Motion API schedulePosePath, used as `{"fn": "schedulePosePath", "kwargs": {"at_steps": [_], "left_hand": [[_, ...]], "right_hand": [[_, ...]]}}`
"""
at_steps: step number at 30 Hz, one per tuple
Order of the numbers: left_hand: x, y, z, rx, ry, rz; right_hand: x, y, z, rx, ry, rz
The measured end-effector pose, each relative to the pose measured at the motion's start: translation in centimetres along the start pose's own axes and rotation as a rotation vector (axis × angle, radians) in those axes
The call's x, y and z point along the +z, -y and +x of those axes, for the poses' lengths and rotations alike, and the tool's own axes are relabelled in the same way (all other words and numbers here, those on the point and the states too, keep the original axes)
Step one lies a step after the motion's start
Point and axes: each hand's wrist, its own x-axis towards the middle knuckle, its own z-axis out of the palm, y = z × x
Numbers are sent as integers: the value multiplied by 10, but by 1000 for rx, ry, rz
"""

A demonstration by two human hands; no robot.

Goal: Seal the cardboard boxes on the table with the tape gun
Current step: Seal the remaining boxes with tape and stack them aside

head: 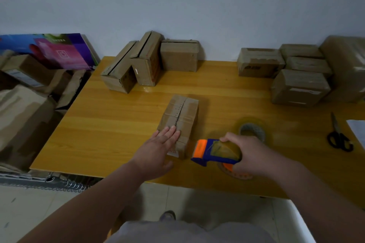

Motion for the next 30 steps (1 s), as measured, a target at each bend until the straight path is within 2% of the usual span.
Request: {"fn": "schedulePosePath", "kwargs": {"at_steps": [8,14,24,26,30], "left_hand": [[1,-3,3,-46,4,13],[3,-6,8,-80,-55,71],[2,-13,13,-128,-102,155],[0,-16,13,-130,-103,167],[-5,-19,13,-133,-89,190]], "right_hand": [[-4,28,30,51,47,-82],[-15,27,42,165,165,71],[-7,24,35,278,166,237],[-7,25,32,306,173,212],[1,23,23,327,276,-2]]}}
